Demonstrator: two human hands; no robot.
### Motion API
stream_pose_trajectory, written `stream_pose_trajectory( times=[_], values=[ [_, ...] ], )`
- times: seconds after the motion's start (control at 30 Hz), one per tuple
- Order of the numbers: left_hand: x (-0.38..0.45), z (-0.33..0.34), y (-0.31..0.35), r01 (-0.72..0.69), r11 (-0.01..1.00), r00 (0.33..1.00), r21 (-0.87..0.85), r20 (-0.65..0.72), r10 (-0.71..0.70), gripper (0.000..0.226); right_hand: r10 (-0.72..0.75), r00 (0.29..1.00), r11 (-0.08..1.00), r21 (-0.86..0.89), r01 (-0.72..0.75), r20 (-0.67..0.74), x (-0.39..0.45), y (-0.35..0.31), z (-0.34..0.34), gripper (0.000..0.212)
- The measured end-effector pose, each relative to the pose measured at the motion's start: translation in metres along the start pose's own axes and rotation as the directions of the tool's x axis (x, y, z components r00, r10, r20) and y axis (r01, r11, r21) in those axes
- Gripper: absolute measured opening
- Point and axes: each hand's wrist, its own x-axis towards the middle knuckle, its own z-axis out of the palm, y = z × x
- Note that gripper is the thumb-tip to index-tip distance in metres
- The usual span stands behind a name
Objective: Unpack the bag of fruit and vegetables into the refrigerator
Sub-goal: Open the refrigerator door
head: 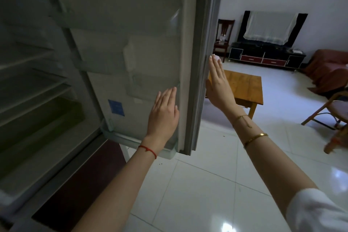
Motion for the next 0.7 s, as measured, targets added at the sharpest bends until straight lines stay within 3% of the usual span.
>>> stream_pose_trajectory(
  times=[0.7],
  values=[
    [0.154,0.131,-0.016,-0.019,0.995,0.993,0.095,-0.116,0.03,0.047,-0.014,0.998,0.966,0.259,-0.004,0.068,0.169,0.137,0.099,0.06]
  ],
)
